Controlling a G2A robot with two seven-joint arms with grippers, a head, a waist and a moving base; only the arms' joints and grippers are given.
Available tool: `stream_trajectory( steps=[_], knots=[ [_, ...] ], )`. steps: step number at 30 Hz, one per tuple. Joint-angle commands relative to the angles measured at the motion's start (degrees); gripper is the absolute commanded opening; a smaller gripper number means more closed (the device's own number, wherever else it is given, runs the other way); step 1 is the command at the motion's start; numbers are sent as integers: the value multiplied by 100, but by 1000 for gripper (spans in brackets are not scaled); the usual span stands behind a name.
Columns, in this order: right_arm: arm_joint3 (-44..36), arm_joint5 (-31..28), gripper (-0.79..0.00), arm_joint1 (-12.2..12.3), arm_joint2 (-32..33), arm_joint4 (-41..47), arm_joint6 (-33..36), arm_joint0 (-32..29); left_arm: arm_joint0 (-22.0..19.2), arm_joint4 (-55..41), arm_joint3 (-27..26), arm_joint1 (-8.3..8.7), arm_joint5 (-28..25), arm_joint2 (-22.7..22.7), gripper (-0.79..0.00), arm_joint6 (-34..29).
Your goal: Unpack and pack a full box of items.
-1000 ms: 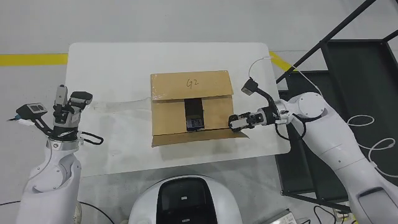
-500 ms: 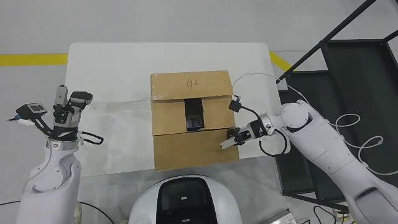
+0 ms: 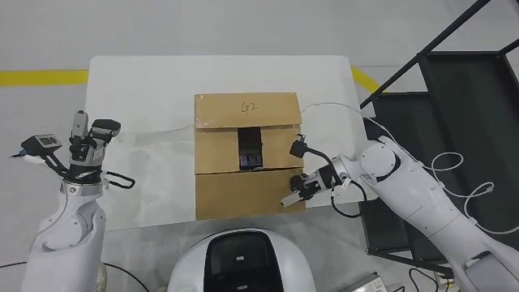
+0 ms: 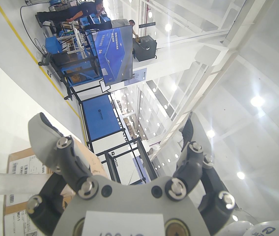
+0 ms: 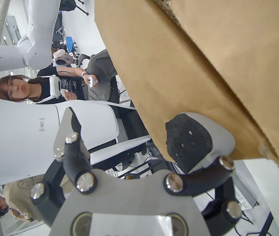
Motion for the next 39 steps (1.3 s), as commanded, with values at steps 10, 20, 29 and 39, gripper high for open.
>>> stream_trajectory(
  steps=[10,20,29,39],
  knots=[
    [-377,125,0,75,156,-64,22,-242,0,0,0,0,0,0,0,0],
    [-293,922,0,-151,-525,-1027,-660,8,0,0,0,0,0,0,0,0],
    [-53,1163,0,-354,-926,-1548,-1282,198,0,0,0,0,0,0,0,0],
    [149,203,0,-156,-253,81,5,74,0,0,0,0,0,0,0,0]
  ],
)
